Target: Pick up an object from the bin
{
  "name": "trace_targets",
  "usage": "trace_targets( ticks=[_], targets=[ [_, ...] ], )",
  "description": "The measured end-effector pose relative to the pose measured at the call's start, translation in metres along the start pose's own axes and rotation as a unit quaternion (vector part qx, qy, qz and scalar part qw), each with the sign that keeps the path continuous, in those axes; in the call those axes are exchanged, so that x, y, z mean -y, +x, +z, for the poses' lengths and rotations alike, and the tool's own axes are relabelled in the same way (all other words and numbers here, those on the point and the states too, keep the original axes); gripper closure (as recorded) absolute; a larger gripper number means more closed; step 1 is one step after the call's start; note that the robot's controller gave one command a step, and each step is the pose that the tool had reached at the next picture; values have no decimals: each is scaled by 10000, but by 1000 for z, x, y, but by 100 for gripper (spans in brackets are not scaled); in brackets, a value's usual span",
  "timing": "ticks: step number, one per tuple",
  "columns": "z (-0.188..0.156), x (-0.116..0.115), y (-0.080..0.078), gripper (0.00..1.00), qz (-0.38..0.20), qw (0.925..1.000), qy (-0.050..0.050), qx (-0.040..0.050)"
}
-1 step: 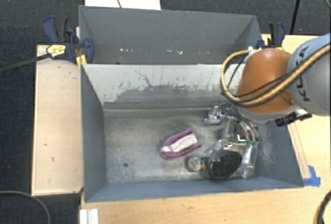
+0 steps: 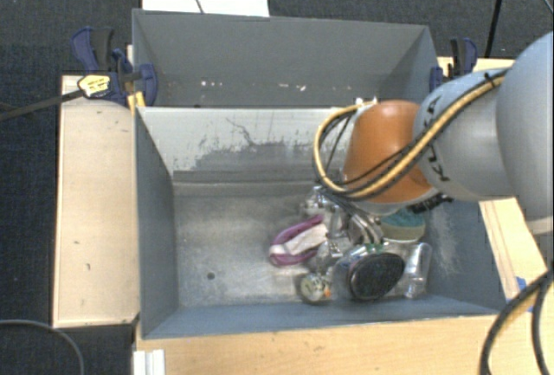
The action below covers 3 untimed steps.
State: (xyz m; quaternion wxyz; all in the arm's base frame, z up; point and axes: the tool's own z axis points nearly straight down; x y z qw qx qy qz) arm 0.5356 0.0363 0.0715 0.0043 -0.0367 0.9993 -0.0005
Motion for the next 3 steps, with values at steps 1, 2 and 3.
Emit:
trace_targets(
  ticks=[1,2,3],
  targets=[
    [-4,0,-2,100,15,10000,-12,42],
    [-71,-44,35,100,-948,9955,-19,-14],
    [-148,-52,37,100,-960,9954,-14,5]
  ],
)
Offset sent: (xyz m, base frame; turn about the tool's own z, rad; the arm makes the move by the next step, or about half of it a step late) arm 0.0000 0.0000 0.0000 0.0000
